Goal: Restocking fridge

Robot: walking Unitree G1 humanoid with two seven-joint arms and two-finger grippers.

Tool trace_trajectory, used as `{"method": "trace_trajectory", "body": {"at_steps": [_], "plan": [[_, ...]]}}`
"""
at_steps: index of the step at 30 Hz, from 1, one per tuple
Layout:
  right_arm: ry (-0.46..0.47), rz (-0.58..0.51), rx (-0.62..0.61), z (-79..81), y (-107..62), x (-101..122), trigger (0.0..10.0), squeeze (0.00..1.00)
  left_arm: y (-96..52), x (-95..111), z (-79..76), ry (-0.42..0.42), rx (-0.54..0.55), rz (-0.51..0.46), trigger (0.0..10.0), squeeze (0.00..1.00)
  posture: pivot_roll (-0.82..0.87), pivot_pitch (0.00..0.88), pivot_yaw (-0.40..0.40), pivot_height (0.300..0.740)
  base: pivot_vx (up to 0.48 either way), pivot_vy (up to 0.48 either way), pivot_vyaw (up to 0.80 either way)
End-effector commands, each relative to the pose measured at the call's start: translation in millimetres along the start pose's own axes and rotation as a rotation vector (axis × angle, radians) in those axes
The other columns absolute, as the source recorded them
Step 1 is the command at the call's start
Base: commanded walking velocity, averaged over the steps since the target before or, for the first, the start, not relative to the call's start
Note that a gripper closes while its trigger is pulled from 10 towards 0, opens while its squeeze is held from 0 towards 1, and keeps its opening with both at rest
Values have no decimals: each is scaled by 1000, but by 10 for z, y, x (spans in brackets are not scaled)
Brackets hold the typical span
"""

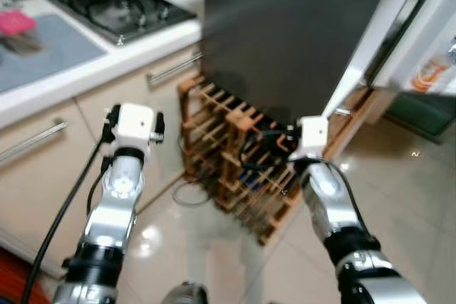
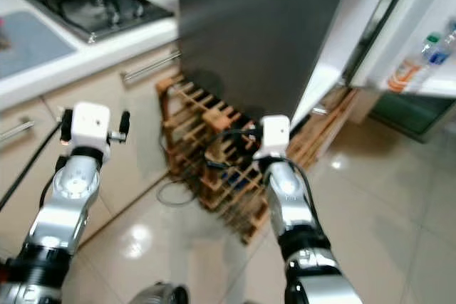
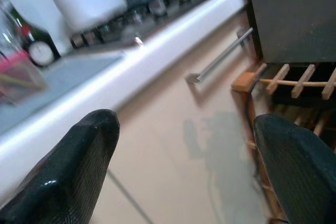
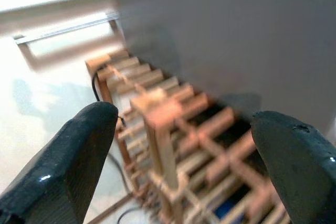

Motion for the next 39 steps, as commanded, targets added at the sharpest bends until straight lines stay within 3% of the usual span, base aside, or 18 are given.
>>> {"method": "trace_trajectory", "body": {"at_steps": [1,2,6,8,9,14,19,23,28,34,37,39], "plan": [[8,-53,-1,32,22,99,10000,0,20,98,62,12,-11,-36,10000,0,7,0,43,740,0,0,438],[9,-68,-3,62,18,102,10000,0,62,118,139,-10,-12,-25,10000,0,6,0,67,740,0,0,438],[15,-76,0,110,49,115,10000,0,114,149,172,-59,0,-30,10000,0,4,0,53,740,0,0,438],[-8,-76,33,163,85,143,10000,0,121,155,145,-88,12,-26,10000,0,4,0,34,740,0,0,431],[-32,-75,74,214,124,190,10000,0,102,146,75,-129,18,-9,10000,0,2,0,9,740,0,0,438],[-92,-40,149,233,218,281,10000,0,11,129,-176,-173,6,10,10000,0,3,0,-47,740,0,0,433],[-103,-51,158,218,263,362,10000,0,-39,6,-242,-209,40,69,10000,0,0,0,-76,740,0,0,85],[-95,-60,158,219,272,380,10000,0,-68,-175,-200,-286,109,159,10000,0,-7,0,-75,740,0,0,0],[-83,-66,174,289,270,360,10000,35,-43,-169,-73,-250,162,148,10000,0,-13,0,-55,740,0,-130,0],[-70,-67,174,336,265,323,10000,31,-6,-48,-45,-231,149,91,10000,0,1,0,-46,740,89,-412,0],[-111,-51,172,403,274,288,10000,0,32,-43,-33,-249,143,95,10000,0,4,0,-45,740,199,-133,0],[-78,-58,179,417,265,282,10000,8,78,-17,-11,-249,138,83,10000,0,5,0,-45,740,0,0,0]]}}
Point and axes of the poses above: a point about 5 cm out from each wrist's last joint towards the gripper, its own y axis pointing out of the wrist towards the gripper, its own x axis along the axis of the wrist's last joint, z = x × y, the point moved 1 cm from there along y, pointing out of the wrist towards the gripper, and after that the axes turned 3 degrees about y, right-handed, at the moved point
